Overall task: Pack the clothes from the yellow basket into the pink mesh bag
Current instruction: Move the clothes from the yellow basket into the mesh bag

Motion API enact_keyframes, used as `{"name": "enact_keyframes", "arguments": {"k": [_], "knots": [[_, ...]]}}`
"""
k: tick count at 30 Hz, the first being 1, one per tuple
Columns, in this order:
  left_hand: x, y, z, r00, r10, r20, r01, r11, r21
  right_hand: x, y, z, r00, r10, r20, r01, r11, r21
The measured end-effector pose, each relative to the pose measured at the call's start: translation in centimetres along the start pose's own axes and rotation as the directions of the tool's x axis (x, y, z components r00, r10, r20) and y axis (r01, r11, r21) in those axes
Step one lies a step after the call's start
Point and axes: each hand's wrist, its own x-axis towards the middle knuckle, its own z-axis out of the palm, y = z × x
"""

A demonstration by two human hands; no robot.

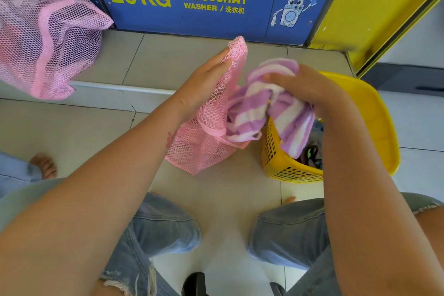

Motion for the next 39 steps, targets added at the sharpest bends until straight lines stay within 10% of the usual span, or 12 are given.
{"name": "enact_keyframes", "arguments": {"k": [7,10,18,27,35,39], "knots": [[-0.3,1.0,-0.3,0.998,0.051,0.031,-0.046,0.989,-0.137,1.8,-3.4,9.0,0.975,0.07,-0.209,-0.006,0.955,0.297],[-0.7,1.2,-1.3,0.999,0.046,0.017,-0.043,0.986,-0.16,0.6,-2.1,13.9,0.999,0.009,-0.05,0.009,0.935,0.355],[-1.2,-0.1,-4.4,1.0,0.006,-0.025,-0.011,0.98,-0.199,2.1,5.5,19.4,0.865,0.065,0.498,0.165,0.9,-0.404],[-0.4,0.1,-5.7,0.982,-0.002,-0.187,-0.078,0.904,-0.42,2.9,6.3,16.8,0.992,0.115,-0.05,-0.106,0.55,-0.828],[-1.5,-5.8,-8.4,0.958,-0.167,-0.232,0.12,0.972,-0.204,2.3,3.7,16.0,0.99,0.133,-0.043,-0.119,0.637,-0.762],[-2.1,-6.6,-7.8,0.951,-0.222,-0.217,0.19,0.969,-0.158,1.1,2.6,15.0,0.987,-0.116,-0.114,0.001,0.705,-0.709]]}}
